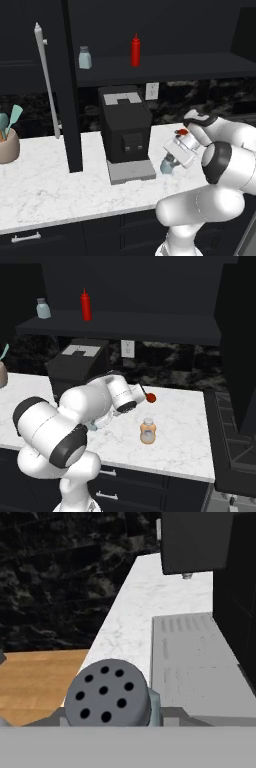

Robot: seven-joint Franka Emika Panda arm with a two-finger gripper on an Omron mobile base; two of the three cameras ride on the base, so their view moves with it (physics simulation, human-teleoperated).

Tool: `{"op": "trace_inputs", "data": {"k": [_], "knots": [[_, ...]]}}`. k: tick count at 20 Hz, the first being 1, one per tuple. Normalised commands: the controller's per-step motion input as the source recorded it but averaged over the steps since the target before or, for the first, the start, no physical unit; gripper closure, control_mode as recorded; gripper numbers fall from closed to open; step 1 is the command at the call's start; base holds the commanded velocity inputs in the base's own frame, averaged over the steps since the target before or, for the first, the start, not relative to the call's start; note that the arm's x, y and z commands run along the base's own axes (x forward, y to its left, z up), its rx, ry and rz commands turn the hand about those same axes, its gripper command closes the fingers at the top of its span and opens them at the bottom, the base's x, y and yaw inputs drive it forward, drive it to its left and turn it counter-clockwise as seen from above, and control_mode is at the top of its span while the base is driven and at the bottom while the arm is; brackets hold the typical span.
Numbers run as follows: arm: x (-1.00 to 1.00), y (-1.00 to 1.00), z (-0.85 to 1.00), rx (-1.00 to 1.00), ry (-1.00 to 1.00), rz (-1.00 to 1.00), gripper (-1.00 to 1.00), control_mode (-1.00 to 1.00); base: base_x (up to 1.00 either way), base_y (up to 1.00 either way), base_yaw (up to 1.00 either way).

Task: Put the shaker and condiment bottle from the counter next to their counterparts in the cabinet.

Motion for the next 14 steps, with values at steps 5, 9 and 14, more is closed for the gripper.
{"op": "trace_inputs", "data": {"k": [5, 9, 14], "knots": [[0.00, 0.00, 0.34, 0.00, 0.00, -0.04, 1.00, -1.00, 0.00, 0.00, 0.00], [0.00, 0.00, 0.23, -0.04, 0.00, -0.06, 1.00, -1.00, 0.00, 0.00, 0.00], [0.00, 0.00, 0.18, -0.03, 0.00, -0.07, 1.00, -1.00, 0.00, 0.00, 0.00]]}}
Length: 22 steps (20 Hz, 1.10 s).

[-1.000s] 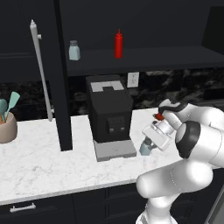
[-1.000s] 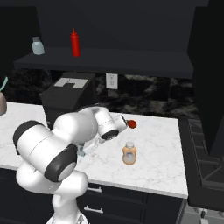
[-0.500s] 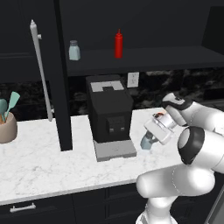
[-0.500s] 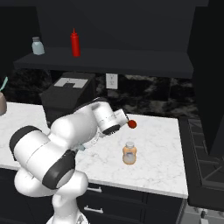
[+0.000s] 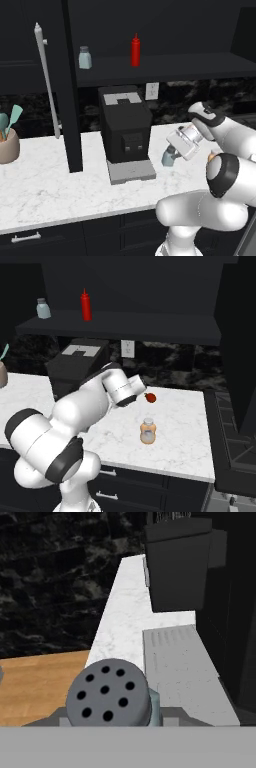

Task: Put the shaker and condiment bottle from the counter next to their counterparts in the cabinet.

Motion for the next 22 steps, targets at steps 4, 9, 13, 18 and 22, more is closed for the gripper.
{"op": "trace_inputs", "data": {"k": [4, 9, 13, 18, 22], "knots": [[0.00, 0.00, 0.15, -0.03, 0.00, -0.07, 1.00, -1.00, 0.00, 0.00, 0.00], [0.00, 0.00, 0.14, -0.03, -0.01, -0.07, 1.00, -1.00, 0.00, 0.00, 0.00], [0.00, 0.00, 0.14, -0.03, -0.02, -0.07, 1.00, -1.00, 0.00, 0.00, 0.00], [0.00, 0.00, 0.19, -0.01, -0.01, -0.07, 1.00, -1.00, 0.00, 0.00, 0.00], [-0.01, 0.00, 0.24, 0.00, -0.01, -0.07, 1.00, -1.00, 0.00, 0.00, 0.00]]}}
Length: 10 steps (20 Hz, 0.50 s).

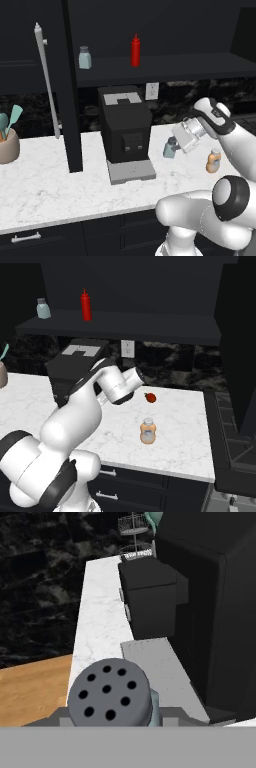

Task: Put the shaker and condiment bottle from the counter next to their counterparts in the cabinet.

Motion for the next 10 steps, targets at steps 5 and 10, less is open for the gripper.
{"op": "trace_inputs", "data": {"k": [5, 10], "knots": [[-0.01, 0.00, 0.29, 0.00, 0.00, -0.07, 1.00, -1.00, 0.00, 0.00, 0.00], [0.00, 0.00, 0.33, 0.00, 0.00, -0.07, 1.00, -1.00, 0.00, 0.00, 0.00]]}}
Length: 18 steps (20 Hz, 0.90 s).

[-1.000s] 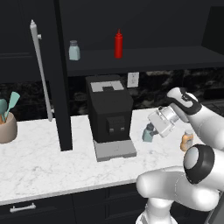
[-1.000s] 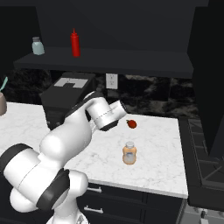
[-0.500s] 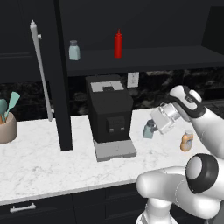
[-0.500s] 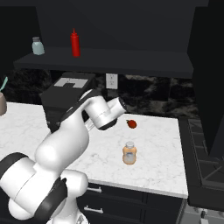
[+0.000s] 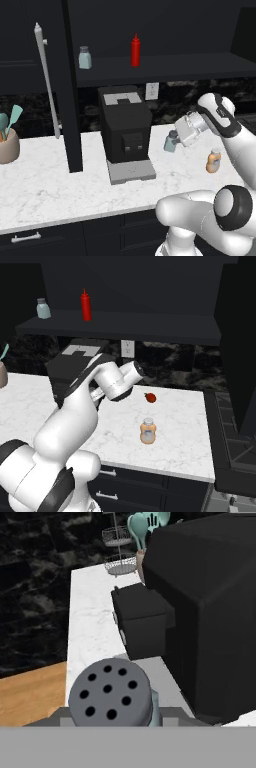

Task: Put the shaker and condiment bottle from the counter next to their counterparts in the cabinet.

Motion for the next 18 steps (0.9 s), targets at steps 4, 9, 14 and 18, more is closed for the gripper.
{"op": "trace_inputs", "data": {"k": [4, 9, 14, 18], "knots": [[0.00, 0.00, 0.36, 0.00, 0.00, -0.07, 1.00, -1.00, 0.00, 0.00, 0.00], [0.00, 0.00, 0.35, 0.00, 0.00, -0.07, 1.00, -1.00, 0.00, 0.00, 0.00], [0.00, 0.00, 0.34, 0.00, -0.01, -0.06, 1.00, -1.00, 0.00, 0.00, 0.00], [0.00, 0.00, 0.39, 0.00, -0.02, -0.04, 1.00, -1.00, 0.00, 0.00, 0.00]]}}
